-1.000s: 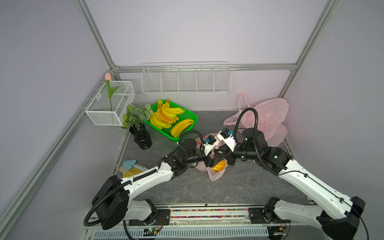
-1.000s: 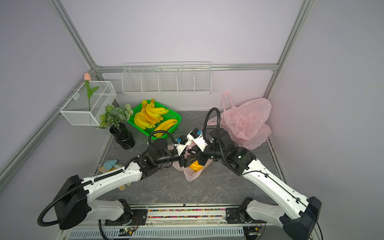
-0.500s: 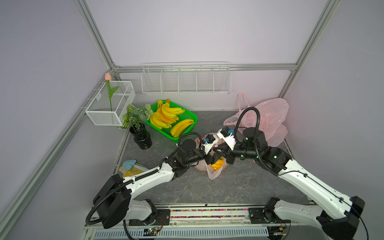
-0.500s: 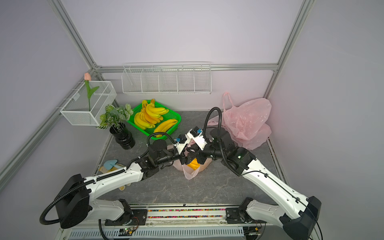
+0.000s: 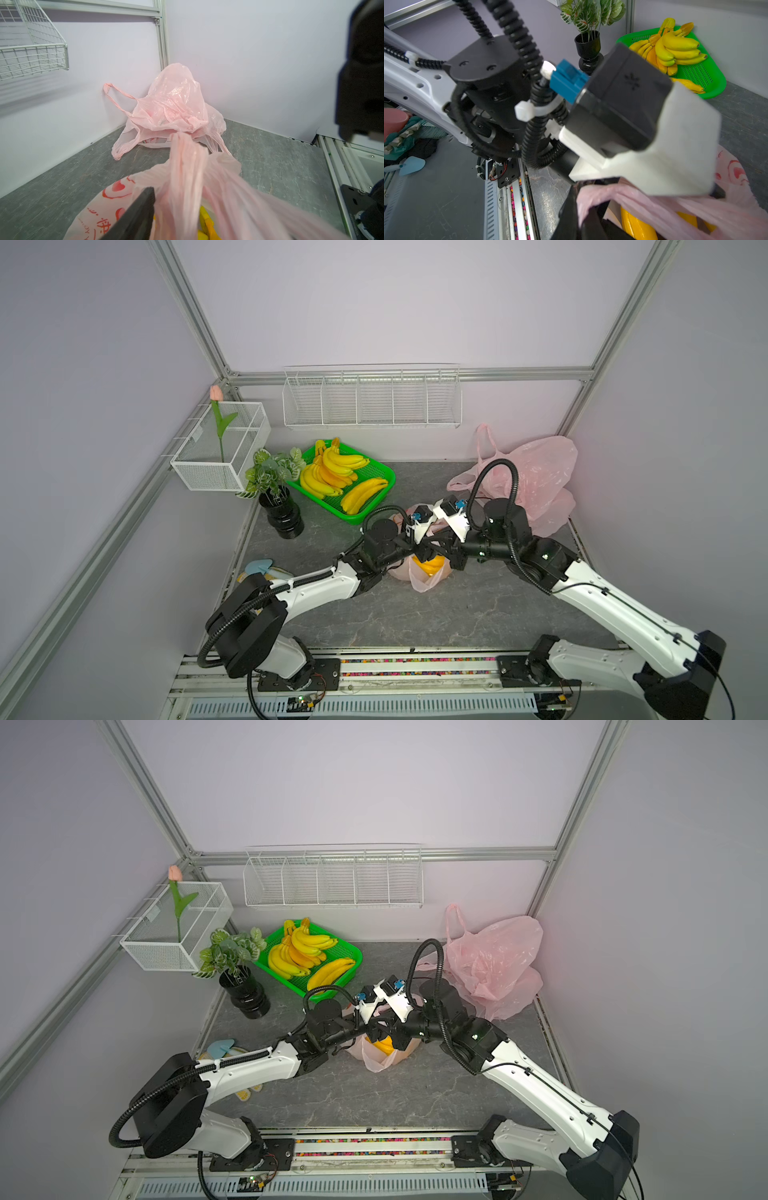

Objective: Place the banana into a plastic bag & tie a knot
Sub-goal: Cross the plastic bag at the center of the board.

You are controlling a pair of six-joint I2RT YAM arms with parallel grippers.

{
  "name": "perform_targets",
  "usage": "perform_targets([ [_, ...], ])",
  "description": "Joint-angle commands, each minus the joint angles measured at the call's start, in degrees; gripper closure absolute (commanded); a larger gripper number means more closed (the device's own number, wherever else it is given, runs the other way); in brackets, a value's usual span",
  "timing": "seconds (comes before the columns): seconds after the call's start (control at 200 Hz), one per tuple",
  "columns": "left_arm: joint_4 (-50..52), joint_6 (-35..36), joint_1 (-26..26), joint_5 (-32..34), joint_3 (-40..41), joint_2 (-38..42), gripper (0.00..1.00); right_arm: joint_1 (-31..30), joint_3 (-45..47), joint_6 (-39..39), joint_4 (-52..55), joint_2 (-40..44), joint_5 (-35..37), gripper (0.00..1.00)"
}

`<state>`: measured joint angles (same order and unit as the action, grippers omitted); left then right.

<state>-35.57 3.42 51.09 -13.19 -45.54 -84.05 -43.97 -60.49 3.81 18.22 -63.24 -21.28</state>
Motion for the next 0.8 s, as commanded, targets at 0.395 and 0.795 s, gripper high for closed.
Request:
perform_targets([
  [0.395,3.63,4.99,-0.05,7.78,1.55,7.51,0.5,3.88,-0.45,2.32,4.73,2.09,-1.62,0.93],
  [0.795,5.96,7.98,0.02,5.4,1.88,7.32,0.43,3.88,-3.09,1.08,7.18,1.62,-2.37,0.93],
])
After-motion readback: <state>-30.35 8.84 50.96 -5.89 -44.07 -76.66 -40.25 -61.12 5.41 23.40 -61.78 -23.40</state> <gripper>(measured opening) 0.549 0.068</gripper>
